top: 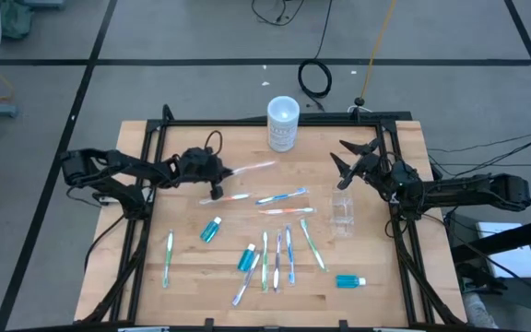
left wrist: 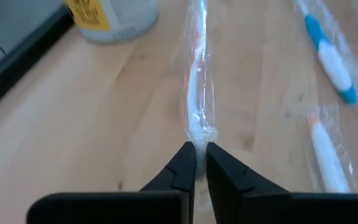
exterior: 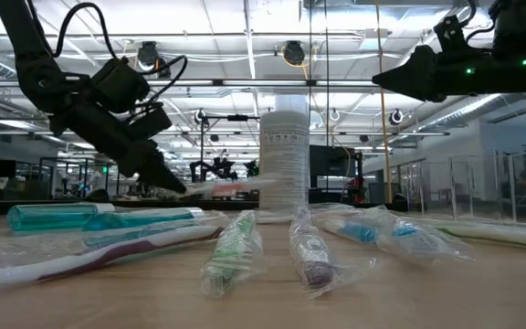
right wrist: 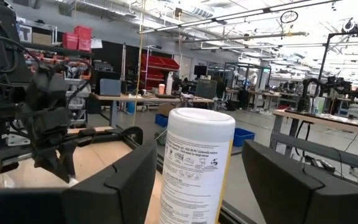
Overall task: Pick & Place toothbrushing station
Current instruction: Put the top orange toothbrush into the transparent organizer
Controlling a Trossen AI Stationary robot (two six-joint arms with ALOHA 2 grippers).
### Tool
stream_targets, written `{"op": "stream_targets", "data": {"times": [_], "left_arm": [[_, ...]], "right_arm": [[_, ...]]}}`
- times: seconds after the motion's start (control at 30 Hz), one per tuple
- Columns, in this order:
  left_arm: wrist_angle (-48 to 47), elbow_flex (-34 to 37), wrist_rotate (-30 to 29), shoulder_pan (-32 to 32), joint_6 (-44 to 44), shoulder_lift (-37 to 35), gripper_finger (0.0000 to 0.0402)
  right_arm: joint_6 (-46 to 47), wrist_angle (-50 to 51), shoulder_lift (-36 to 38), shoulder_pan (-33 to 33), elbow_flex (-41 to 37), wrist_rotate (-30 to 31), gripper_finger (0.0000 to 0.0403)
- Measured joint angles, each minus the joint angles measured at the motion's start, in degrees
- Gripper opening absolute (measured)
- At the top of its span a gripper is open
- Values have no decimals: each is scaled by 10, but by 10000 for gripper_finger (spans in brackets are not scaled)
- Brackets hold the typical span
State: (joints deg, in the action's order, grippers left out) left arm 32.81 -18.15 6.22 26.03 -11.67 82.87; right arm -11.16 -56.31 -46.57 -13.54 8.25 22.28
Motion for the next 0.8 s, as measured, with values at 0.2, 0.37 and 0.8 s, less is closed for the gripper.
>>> {"op": "stream_targets", "data": {"times": [0.2, 0.37, 0.8], "left_arm": [[94, 0, 0, -16, 11, 0, 25], [116, -41, 0, -35, -11, 0, 25], [-311, -301, -55, -75, 69, -1, 36]], "right_arm": [[48, -27, -15, 0, 10, -98, 224], [76, 49, -91, 24, 95, -151, 218], [-215, 187, -411, 103, 337, -74, 217]]}}
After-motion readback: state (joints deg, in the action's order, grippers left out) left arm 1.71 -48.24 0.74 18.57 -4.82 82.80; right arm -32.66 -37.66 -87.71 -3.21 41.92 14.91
